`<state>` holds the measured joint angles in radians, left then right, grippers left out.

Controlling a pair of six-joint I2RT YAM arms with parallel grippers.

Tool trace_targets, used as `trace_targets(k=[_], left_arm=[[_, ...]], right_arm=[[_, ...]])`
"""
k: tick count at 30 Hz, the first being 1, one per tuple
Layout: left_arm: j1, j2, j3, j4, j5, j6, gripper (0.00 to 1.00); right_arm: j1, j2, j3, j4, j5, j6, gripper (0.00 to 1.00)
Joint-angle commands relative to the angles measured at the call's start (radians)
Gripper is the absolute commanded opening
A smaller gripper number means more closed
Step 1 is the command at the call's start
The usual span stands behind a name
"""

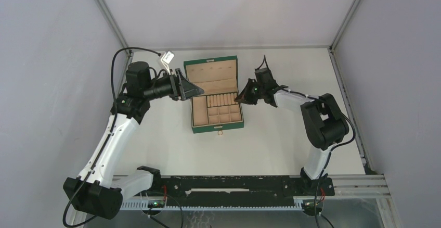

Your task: Organize the mixed jewelry

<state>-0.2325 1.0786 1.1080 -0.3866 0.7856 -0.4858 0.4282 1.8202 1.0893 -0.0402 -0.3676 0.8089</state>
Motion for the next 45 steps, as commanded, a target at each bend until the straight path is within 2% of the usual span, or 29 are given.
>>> trace_targets(k=[1, 4, 7, 10, 15, 20, 26, 34, 39, 45], left_arm=[[-0.011, -0.031, -0.014, -0.048, -0.079, 0.071, 0.65], [-0.071, -0.032, -0.008, -0.147, -0.23, 0.148, 0.65], [-0.167, -0.018, -0.011, -0.232, -0.406, 0.191, 0.65], [-0.259, -0.014, -0.056, -0.271, -0.537, 0.196, 0.65], [-0.433, 0.03, -0.194, -0.235, -0.709, 0.193, 0.64], [-0.539, 0.164, -0.256, -0.128, -0.742, 0.169, 0.61], [-0.557, 0.334, -0.256, 0.006, -0.863, 0.132, 0.56], [-0.535, 0.512, -0.119, 0.068, -0.982, 0.163, 0.56], [-0.523, 0.542, -0.082, 0.084, -0.951, 0.171, 0.56], [-0.565, 0.48, -0.147, 0.086, -0.92, 0.165, 0.56]], right_arm=[[-0.018, -0.104, 0.022, 0.022, -0.019, -0.008, 0.09], [-0.03, -0.179, 0.023, 0.0, -0.022, -0.031, 0.21], [-0.039, -0.261, 0.022, -0.075, -0.001, -0.094, 0.25], [-0.034, -0.343, 0.011, -0.231, 0.043, -0.191, 0.25], [-0.048, -0.478, -0.133, -0.32, 0.075, -0.249, 0.26], [-0.091, -0.574, -0.249, -0.344, 0.082, -0.245, 0.25], [-0.103, -0.63, -0.266, -0.391, 0.102, -0.274, 0.25], [-0.129, -0.702, -0.293, -0.432, 0.125, -0.3, 0.25], [-0.134, -0.726, -0.313, -0.436, 0.122, -0.297, 0.26], [-0.135, -0.734, -0.332, -0.427, 0.118, -0.284, 0.25]])
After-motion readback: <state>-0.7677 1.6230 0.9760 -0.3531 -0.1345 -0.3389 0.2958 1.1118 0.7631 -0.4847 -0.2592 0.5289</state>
